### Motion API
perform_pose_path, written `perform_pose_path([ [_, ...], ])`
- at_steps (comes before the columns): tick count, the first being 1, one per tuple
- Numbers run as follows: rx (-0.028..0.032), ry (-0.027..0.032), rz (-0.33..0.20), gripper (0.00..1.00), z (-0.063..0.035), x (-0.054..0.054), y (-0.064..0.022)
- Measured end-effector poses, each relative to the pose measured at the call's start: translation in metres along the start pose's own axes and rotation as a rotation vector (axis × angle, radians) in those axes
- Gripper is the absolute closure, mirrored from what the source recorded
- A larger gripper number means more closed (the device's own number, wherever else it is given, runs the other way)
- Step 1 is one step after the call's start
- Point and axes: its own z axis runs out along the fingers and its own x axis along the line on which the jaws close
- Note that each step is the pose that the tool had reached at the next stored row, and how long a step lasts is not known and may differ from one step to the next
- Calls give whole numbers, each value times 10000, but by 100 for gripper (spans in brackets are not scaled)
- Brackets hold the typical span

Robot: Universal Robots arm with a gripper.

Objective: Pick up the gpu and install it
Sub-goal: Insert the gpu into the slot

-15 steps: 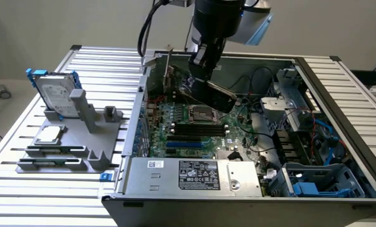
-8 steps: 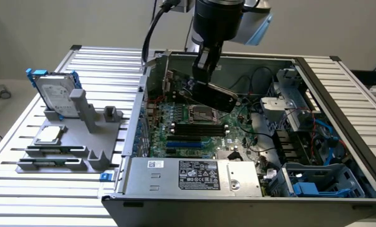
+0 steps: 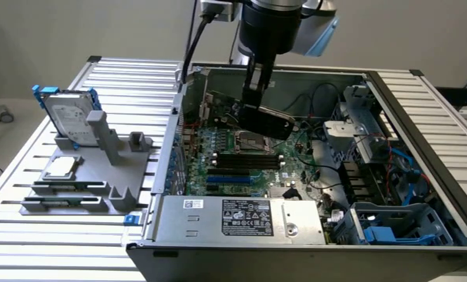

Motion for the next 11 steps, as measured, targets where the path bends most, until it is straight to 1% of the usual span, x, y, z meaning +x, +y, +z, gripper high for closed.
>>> perform_pose_path([
  [8, -15, 43, -736, 74, 19, 14, -5],
  [9, -2, 46, -815, 74, 20, 15, -5],
  [11, 68, 43, -984, 74, 23, 17, -6],
])
